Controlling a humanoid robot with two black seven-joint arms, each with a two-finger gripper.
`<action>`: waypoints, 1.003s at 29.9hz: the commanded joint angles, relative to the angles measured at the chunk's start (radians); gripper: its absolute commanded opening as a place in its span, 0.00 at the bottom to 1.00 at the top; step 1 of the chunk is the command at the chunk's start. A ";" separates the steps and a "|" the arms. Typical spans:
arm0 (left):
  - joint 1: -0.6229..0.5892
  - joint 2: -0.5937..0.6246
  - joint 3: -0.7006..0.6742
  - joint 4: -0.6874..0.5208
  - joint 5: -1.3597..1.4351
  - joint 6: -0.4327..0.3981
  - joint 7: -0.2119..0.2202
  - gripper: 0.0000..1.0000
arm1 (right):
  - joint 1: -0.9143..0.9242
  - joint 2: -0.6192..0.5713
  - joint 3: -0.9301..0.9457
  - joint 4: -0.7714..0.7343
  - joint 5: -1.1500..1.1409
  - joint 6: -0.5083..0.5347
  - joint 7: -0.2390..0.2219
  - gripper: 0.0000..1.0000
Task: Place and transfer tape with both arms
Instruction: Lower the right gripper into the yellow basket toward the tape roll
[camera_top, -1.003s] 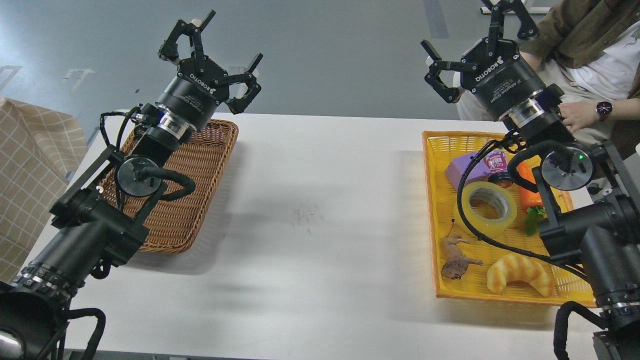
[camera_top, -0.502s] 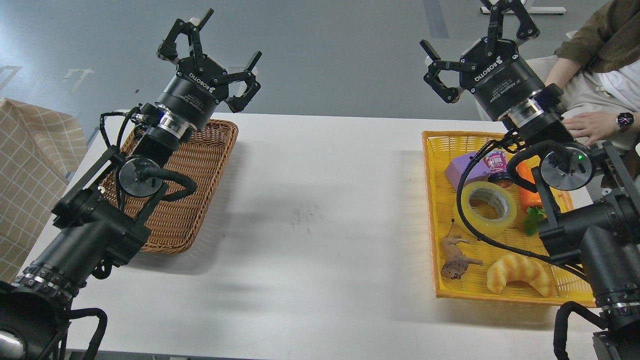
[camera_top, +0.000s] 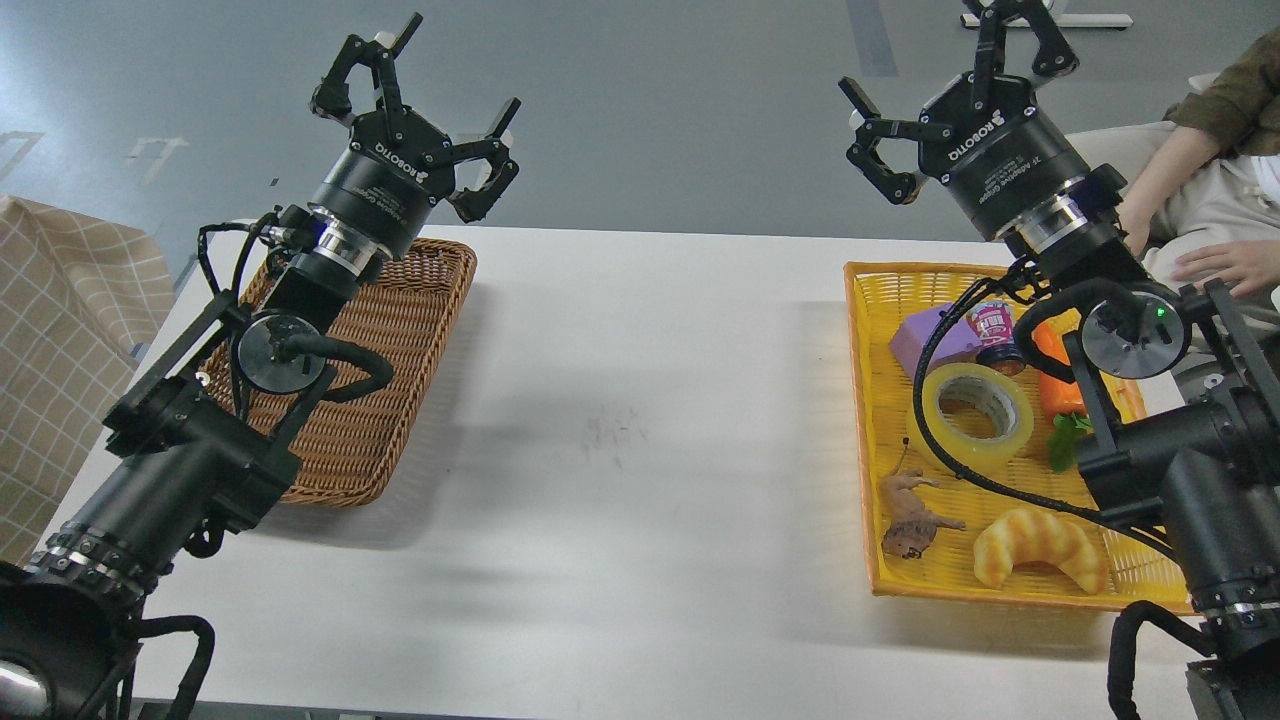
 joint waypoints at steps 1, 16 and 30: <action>0.000 -0.001 -0.003 0.000 -0.001 0.000 -0.001 0.98 | -0.003 -0.011 -0.006 0.002 -0.003 0.000 0.001 1.00; 0.000 0.007 -0.003 -0.006 0.001 0.000 -0.009 0.98 | 0.034 -0.373 -0.357 0.078 -0.045 0.000 -0.010 1.00; -0.002 0.007 -0.005 -0.008 -0.001 0.000 -0.009 0.98 | 0.179 -0.628 -0.675 0.124 -0.446 0.000 -0.013 1.00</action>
